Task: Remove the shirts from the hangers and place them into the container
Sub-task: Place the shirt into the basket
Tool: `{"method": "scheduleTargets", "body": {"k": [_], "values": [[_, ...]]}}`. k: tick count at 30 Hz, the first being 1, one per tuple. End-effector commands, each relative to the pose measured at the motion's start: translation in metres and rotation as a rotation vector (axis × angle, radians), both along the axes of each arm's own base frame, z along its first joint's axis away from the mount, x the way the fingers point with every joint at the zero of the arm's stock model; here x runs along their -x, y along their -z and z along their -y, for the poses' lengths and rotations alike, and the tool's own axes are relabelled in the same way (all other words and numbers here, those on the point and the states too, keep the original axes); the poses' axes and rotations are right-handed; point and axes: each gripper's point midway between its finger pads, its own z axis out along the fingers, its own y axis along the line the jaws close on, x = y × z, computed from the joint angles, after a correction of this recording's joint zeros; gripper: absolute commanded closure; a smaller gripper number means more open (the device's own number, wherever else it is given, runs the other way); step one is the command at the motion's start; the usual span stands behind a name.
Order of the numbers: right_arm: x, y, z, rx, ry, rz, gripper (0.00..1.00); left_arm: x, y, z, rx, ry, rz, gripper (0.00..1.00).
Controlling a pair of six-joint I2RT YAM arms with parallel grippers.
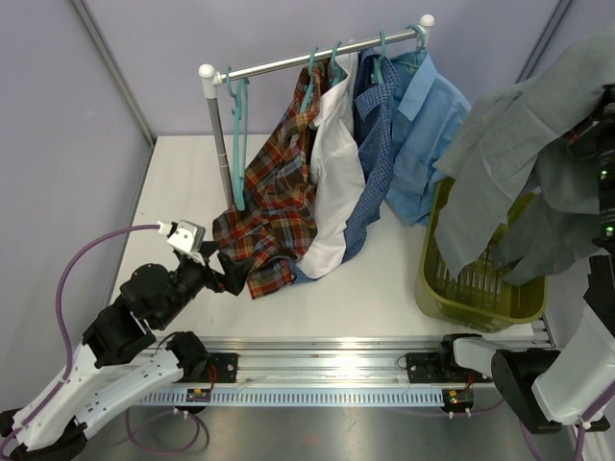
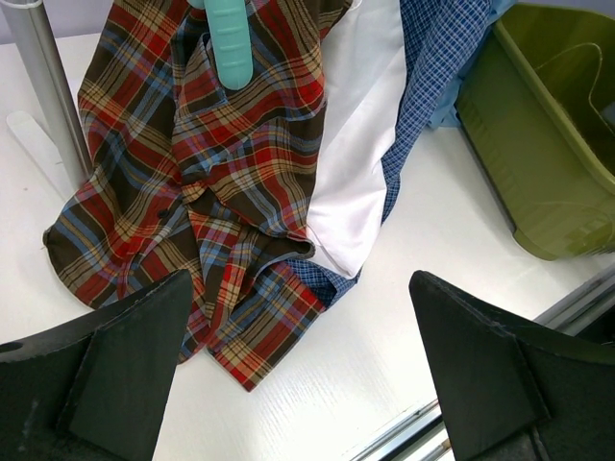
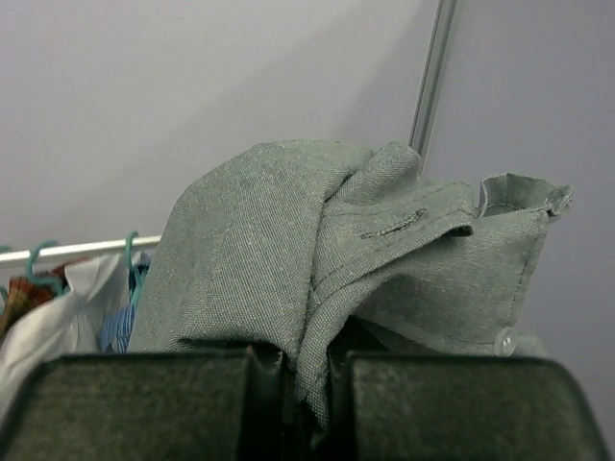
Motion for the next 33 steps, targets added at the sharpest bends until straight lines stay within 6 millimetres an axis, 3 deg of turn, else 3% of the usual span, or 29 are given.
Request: {"method": "scheduleTargets", "body": {"k": [1, 3, 11, 19, 20, 25, 30, 33], "values": [[-0.025, 0.023, 0.000, 0.039, 0.014, -0.062, 1.00, 0.002, -0.027, 0.005, 0.075, 0.027, 0.063, 0.01], [-0.043, 0.048, 0.002, 0.050, 0.030, -0.130, 1.00, 0.005, -0.028, 0.003, 0.078, 0.032, 0.070, 0.01], [-0.042, 0.093, 0.030, 0.051, 0.189, -0.210, 1.00, 0.014, -0.030, -0.012, 0.060, 0.023, 0.089, 0.01], [-0.004, 0.057, 0.069, -0.024, 0.393, -0.093, 1.00, 0.017, -0.026, -0.017, 0.050, 0.018, 0.096, 0.01], [0.007, 0.042, 0.069, -0.035, 0.394, -0.051, 1.00, 0.017, -0.025, -0.018, 0.047, 0.019, 0.096, 0.01], [0.018, 0.014, 0.075, -0.049, 0.424, 0.018, 1.00, 0.016, -0.025, -0.019, 0.037, 0.013, 0.099, 0.01], [0.005, 0.028, 0.072, -0.030, 0.400, -0.030, 1.00, 0.014, -0.022, -0.016, 0.039, 0.013, 0.096, 0.01], [-0.012, 0.052, 0.062, 0.005, 0.337, -0.102, 1.00, 0.013, -0.022, -0.013, 0.042, 0.019, 0.096, 0.01]]}}
